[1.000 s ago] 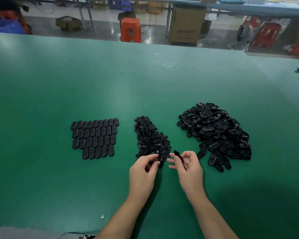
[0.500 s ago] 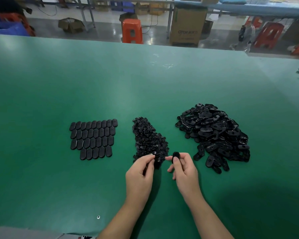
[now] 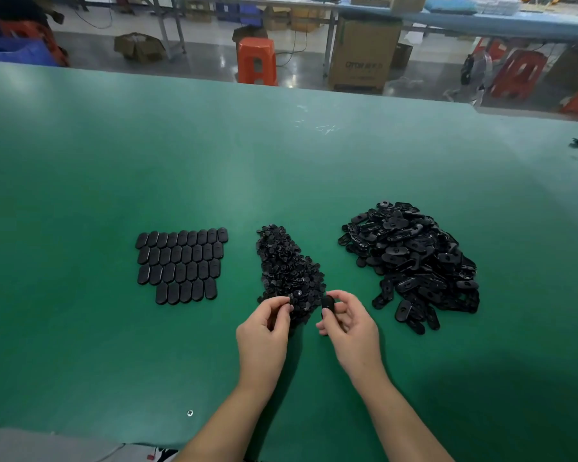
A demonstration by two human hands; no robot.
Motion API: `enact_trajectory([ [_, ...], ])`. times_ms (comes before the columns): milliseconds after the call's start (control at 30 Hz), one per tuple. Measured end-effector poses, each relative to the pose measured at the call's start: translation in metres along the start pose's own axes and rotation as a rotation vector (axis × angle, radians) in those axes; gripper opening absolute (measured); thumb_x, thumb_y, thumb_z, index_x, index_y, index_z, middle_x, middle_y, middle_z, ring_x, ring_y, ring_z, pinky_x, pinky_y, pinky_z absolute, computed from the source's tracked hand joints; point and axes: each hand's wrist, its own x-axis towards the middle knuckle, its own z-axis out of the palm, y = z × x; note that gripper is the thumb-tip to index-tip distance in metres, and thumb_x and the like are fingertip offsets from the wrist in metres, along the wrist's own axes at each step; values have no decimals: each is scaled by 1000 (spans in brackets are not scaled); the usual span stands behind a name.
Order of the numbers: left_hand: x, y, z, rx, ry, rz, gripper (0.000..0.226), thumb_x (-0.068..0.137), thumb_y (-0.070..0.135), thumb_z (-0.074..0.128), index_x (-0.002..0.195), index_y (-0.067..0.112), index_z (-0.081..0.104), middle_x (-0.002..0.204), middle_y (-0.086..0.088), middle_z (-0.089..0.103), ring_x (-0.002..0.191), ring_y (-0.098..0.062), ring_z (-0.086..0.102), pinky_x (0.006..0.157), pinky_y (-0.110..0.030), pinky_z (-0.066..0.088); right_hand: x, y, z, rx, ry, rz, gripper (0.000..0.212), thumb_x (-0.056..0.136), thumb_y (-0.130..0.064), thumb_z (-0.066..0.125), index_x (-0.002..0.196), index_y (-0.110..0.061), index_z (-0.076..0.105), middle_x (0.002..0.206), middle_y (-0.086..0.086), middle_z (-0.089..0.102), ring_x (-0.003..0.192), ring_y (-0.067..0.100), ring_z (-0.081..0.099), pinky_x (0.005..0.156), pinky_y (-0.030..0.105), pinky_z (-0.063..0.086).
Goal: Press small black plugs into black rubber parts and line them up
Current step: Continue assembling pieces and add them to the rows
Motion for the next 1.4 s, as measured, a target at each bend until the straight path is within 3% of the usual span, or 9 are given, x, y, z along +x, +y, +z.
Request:
enact_trajectory([
  [133,2,0,-2,-20,3,-24,28,93,8,68,89,36,73,86,22,74,84,2,68,78,-14,51,3,-1,2,30,52,32,24,93,-9,69,98,-28,57,84,-2,74,77,21,75,81,51,61],
  [300,2,1,-2,14,35,34,26,90,7,70,91,33,74,90,20,71,90,0,67,79,-8,46,2,-7,17,100,-12,44,33,97,-9,66,125,-26,64,75,-8,73,79,15,76,76,26,61],
  [367,1,1,-3,-3,32,17,26,90,6,71,92,32,76,92,23,71,88,0,68,78,-9,47,2,-5,25,96,-13,60,23,101,-9,59,119,-20,68,88,-5,78,84,17,77,76,30,62],
  [467,0,3,-3,-40,21,-30,27,90,8,71,93,34,74,90,21,73,85,-2,68,78,-13,50,0,-2,30,82,3,65,22,106,-10,47,107,-22,66,93,-2,77,83,20,77,77,40,62],
  [533,0,5,-3,-62,11,-54,28,90,7,71,91,35,73,87,19,74,83,-5,69,77,-15,52,-3,0,30,63,-11,30,23,106,-13,43,106,-24,63,96,0,77,82,20,76,74,37,62],
  [767,3,14,-3,-126,-2,-125,23,88,2,71,84,25,75,80,10,75,76,-8,69,71,-17,53,-4,1,29,-36,-18,-13,22,105,-12,47,105,-29,61,92,-6,77,81,15,75,72,32,60],
  [967,2,28,5,-12,-105,-119,24,86,7,72,79,29,74,75,15,73,71,-3,68,67,-16,54,-5,-1,26,-171,11,-31,23,102,-16,54,101,-38,62,96,-23,72,91,3,70,82,28,57],
  [1167,6,31,7,85,-121,-151,19,85,9,72,77,27,70,72,11,71,68,-3,66,62,-11,49,-5,0,23,-152,-9,-13,21,103,-14,53,103,-32,63,93,-12,74,90,7,70,82,37,57],
  [1400,12,35,1,135,-178,-129,17,86,12,73,76,26,71,71,13,71,68,-1,65,64,-14,51,-5,0,24,-148,-37,-8,20,104,-15,52,105,-31,64,94,-15,74,90,5,70,81,35,58],
])
